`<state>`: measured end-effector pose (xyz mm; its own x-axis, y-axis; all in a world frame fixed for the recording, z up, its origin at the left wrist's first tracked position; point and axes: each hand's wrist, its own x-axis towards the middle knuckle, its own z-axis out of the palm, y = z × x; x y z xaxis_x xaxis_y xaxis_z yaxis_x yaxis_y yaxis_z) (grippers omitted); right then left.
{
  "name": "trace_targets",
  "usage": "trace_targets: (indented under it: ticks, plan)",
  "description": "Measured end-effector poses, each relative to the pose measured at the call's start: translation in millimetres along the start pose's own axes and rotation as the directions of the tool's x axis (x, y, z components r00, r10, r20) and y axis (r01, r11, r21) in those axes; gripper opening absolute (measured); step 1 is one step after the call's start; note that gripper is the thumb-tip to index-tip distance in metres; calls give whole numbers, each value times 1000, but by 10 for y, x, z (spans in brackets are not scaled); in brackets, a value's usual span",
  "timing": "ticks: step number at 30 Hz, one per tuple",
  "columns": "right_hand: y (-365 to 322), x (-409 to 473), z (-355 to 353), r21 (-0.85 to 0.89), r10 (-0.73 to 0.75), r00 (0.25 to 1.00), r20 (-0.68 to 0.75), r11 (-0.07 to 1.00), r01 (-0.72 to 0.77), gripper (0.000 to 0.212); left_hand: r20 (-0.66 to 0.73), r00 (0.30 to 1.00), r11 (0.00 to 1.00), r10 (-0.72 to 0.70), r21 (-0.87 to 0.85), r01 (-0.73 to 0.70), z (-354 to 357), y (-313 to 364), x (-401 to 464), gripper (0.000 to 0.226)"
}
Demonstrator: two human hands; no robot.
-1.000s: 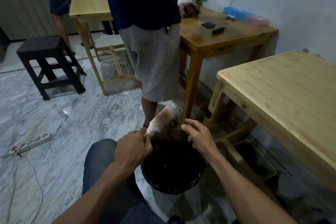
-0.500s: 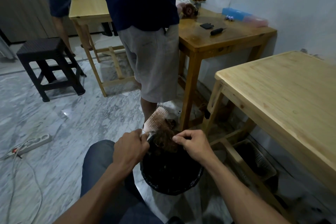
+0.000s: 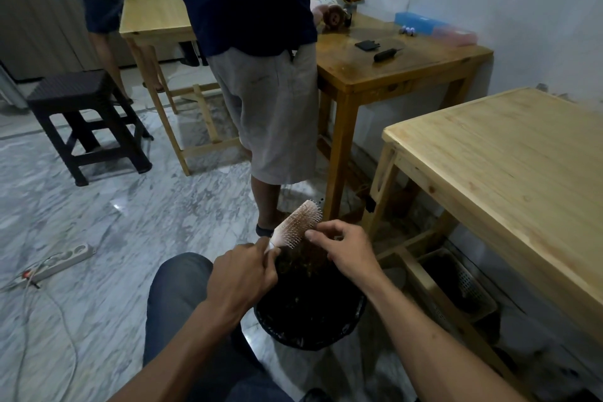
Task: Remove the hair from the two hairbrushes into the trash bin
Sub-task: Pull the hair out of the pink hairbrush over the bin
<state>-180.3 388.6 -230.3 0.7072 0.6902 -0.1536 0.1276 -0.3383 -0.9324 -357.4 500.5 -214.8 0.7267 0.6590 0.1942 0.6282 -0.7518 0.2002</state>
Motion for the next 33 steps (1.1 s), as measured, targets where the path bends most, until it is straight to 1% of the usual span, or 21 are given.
trace_targets:
  ticks: [1, 2, 3, 5, 8, 11, 14, 16, 18, 19, 21, 23, 26, 28, 30, 33]
  plan:
    - [-4, 15, 5, -19, 0, 999, -34, 1000, -1, 19, 7, 1000, 1000, 4, -3, -3, -7, -5, -4, 29]
    - [-11, 32, -6, -32, 13, 998, -66, 999, -15, 12, 16, 1000, 1000, 4, -2, -4, -13, -15, -4, 29]
    - [-3, 54, -23, -37, 34, 994, -106, 999, -38, 10, 24, 1000, 1000, 3, 3, -4, -19, -27, -6, 30]
    - [2, 84, -64, -23, 83, 975, -205, 996, -90, 11, 34, 999, 1000, -12, 7, 11, -26, -54, -3, 31]
    - [0, 122, -89, 47, 181, 920, -347, 983, -175, 13, 20, 999, 999, -44, -2, 44, -40, -77, 34, 30]
    - [21, 144, -87, 109, 303, 865, -400, 953, -284, 12, 13, 999, 999, -52, -6, 52, -67, -86, 84, 30]
    - [75, 156, -110, 166, 382, 824, -418, 924, -344, 14, 4, 999, 999, -47, 12, 47, -85, -99, 100, 30]
    - [71, 136, -115, 151, 416, 827, -377, 909, -388, 16, 0, 999, 999, -42, 22, 42, -85, -107, 85, 30]
    - [75, 109, -100, 64, 407, 871, -273, 912, -406, 21, 4, 999, 999, -39, 26, 39, -78, -116, 67, 30]
    - [67, 92, -97, 33, 386, 896, -219, 921, -388, 30, 11, 999, 999, -37, 32, 36, -72, -120, 57, 30]
    - [39, 56, -107, 53, 301, 943, -144, 953, -297, 43, 22, 999, 999, -38, 39, 37, -63, -130, 35, 29]
    - [-26, 16, -112, 115, 200, 978, -56, 975, -192, 45, 20, 999, 999, -38, 30, 38, -56, -133, 22, 29]
    - [-47, 8, -38, 87, 117, 988, 96, 988, -126, 43, 25, 999, 1000, -29, 6, 29, -62, -108, 25, 29]
    - [3, 20, 32, 51, 85, 989, 117, 994, -92, 35, 35, 999, 1000, -18, -9, 19, -76, -88, 42, 29]
    - [52, 33, 74, -22, 57, 996, 67, 998, -56, 22, 33, 999, 1000, -19, -18, 20, -97, -93, 60, 30]
    - [121, 60, 75, -121, 44, 999, 11, 992, -42, 17, 44, 999, 999, -28, -25, 29, -141, -121, 84, 32]
